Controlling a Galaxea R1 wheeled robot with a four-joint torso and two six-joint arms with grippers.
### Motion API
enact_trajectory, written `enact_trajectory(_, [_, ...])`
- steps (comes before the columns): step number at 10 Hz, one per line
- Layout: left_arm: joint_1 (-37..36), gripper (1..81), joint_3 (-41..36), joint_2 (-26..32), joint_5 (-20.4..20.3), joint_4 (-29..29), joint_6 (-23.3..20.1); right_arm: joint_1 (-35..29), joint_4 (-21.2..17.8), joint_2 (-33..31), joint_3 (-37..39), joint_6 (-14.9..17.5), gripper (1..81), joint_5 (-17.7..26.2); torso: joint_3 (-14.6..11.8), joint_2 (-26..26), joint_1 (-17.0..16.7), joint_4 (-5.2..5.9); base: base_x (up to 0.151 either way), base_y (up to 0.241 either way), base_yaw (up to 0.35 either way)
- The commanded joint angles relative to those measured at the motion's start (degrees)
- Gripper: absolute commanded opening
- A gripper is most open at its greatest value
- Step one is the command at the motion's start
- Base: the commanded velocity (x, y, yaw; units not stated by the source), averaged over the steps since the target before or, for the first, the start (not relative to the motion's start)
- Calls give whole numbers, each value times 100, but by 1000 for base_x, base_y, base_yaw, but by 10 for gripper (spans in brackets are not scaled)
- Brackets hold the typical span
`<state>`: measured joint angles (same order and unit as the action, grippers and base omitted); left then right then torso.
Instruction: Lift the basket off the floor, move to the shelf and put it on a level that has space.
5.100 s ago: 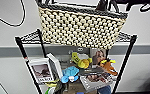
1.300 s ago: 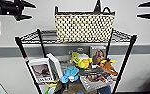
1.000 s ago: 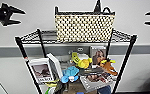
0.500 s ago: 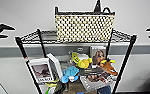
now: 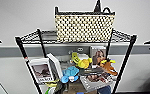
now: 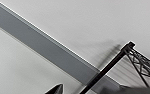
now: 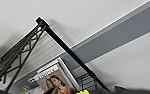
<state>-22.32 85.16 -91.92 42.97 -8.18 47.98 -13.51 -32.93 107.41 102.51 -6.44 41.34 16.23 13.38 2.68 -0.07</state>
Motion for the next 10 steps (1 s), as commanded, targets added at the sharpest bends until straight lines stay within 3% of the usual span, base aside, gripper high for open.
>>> enact_trajectory(1, [398,811,396,-12,-34,-114,-526,99,278,64,260,28,811,76,0,0,0,0,0,0,0])
enact_trajectory(5, [1734,811,642,-56,-289,-96,-843,1064,419,55,286,64,811,59,0,0,-2,0,0,0,0])
enact_trajectory(8, [2947,811,642,-327,-894,-104,-843,2110,410,195,505,221,811,-169,0,0,-2,0,0,0,0])
enact_trajectory(10, [3799,811,642,-468,-1588,-87,-834,2856,383,336,479,318,811,-424,0,0,-2,0,0,0,0])
